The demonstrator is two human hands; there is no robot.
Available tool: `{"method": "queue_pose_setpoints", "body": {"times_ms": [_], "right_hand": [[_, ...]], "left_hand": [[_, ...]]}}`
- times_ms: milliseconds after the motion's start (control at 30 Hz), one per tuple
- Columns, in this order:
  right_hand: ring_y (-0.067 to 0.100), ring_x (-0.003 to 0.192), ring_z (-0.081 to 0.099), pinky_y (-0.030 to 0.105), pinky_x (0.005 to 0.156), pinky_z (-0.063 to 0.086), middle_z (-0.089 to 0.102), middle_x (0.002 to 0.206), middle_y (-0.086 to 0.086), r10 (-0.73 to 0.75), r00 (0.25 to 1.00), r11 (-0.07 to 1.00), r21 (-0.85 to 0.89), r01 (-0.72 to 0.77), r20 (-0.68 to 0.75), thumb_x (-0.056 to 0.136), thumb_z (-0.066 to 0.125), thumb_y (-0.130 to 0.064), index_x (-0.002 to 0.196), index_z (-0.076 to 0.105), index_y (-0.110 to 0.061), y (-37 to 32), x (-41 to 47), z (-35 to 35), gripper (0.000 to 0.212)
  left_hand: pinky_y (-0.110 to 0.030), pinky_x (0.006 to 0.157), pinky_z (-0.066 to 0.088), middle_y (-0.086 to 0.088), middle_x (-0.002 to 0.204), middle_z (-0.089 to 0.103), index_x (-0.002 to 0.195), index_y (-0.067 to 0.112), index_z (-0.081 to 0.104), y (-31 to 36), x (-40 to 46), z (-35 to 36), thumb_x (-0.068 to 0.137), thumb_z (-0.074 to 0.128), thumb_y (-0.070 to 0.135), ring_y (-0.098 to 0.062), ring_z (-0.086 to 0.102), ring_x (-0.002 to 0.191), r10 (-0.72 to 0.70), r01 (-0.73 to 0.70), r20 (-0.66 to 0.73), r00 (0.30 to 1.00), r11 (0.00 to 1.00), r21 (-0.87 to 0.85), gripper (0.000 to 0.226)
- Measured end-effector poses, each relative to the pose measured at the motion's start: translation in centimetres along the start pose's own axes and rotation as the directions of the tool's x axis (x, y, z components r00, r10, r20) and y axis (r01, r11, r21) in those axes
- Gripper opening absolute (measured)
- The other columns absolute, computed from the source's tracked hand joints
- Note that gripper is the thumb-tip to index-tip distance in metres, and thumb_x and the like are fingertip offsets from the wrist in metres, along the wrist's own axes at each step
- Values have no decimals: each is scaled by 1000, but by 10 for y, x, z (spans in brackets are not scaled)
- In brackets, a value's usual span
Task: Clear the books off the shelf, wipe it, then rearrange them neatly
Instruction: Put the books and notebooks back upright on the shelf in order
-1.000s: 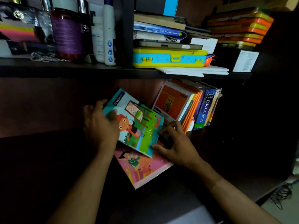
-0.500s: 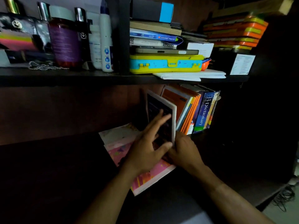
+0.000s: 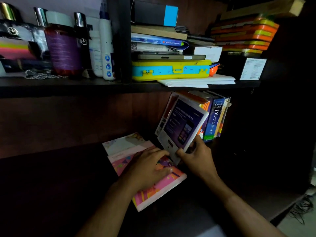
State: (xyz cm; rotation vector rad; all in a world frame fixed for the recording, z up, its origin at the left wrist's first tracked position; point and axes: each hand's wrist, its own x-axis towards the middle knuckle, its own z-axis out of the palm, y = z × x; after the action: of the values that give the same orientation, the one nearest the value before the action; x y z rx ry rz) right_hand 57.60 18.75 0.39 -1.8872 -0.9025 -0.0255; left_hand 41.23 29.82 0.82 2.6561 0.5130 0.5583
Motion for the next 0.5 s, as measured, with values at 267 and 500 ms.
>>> {"method": "queue_pose_setpoints", "body": {"times_ms": [267, 500], "right_hand": [[3, 54, 51, 18, 50, 37, 54, 62, -5, -71, 995, 997, -35, 68, -77, 88, 73, -17, 78, 44, -17, 2, 5, 8, 31], [-3, 56, 63, 10, 49, 42, 65, 60, -10, -27, 997, 1000, -8, 26, -76, 92, 74, -29, 76, 57, -21, -1, 5, 6, 25]], "left_hand": [[-20, 102, 37, 15, 140, 55, 140, 35, 55, -2, 1, -1, 93, 65, 50, -5, 48, 127, 23, -23, -6, 1000, 1000, -8, 50], [-25, 97, 46, 11, 131, 60, 132, 33, 61, -12, 5, -10, 88, 65, 49, -11, 58, 118, -88, 85, -93, 992, 996, -31, 47]]}}
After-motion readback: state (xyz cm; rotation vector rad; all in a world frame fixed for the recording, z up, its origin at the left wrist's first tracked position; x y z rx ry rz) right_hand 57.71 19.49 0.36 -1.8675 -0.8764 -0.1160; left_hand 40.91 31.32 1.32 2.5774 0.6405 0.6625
